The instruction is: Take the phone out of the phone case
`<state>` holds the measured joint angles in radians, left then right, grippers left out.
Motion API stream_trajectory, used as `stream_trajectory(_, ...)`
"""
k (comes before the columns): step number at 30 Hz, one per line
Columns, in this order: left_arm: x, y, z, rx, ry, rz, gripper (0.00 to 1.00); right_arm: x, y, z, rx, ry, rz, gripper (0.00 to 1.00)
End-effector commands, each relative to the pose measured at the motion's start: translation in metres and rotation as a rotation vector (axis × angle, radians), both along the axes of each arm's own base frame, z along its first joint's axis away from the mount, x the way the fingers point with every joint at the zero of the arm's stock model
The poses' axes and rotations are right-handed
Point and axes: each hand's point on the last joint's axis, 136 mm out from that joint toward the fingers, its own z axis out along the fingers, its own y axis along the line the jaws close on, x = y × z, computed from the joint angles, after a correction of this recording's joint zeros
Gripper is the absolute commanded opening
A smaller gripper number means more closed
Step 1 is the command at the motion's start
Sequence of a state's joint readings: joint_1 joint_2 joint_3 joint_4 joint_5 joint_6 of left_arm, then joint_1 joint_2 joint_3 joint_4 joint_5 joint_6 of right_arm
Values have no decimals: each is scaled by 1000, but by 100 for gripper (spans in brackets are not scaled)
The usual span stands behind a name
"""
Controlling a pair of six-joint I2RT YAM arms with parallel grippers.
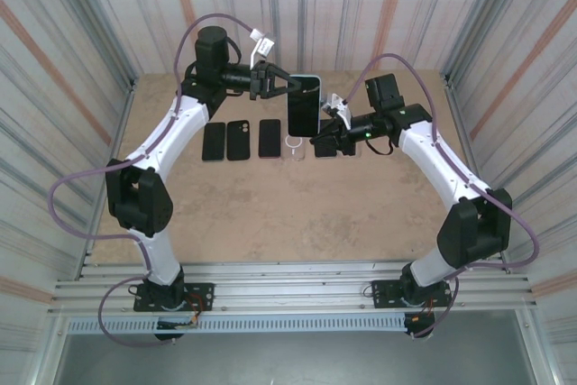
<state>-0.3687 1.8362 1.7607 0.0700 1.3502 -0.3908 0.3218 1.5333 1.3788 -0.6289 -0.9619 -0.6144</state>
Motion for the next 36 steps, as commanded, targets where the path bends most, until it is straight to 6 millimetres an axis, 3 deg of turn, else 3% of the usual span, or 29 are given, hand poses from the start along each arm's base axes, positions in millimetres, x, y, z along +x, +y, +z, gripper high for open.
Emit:
stream_trajectory(1,-37,1,20,12,79,-116,0,25,-11,3,-92,-177,-99,5)
stream_trajectory(4,-40,2,21,12,71,-117,0,31,-15,0,-164,-223,-136,4)
stream_trajectory(8,-41,0,21,12,77,-126,0,32,-16,11,-158,-273,-159,3)
stream_trajectory(15,-42,-5,23,-3,63,-150,0,23,-10,14,-190,-391,-158,3)
stream_trajectory(20,-46,-9,25,-3,54,-140,0,18,-7,33,-83,-360,-154,3)
stream_trajectory(24,-52,-13,22,5,70,-151,0,19,-10,34,-72,-366,-182,3)
stream_trajectory(30,-46,-15,19,8,66,-87,0,5,-8,47,126,-247,-164,11)
stream_trajectory(36,-50,-22,21,4,62,-103,0,1,-6,54,211,-187,-142,17)
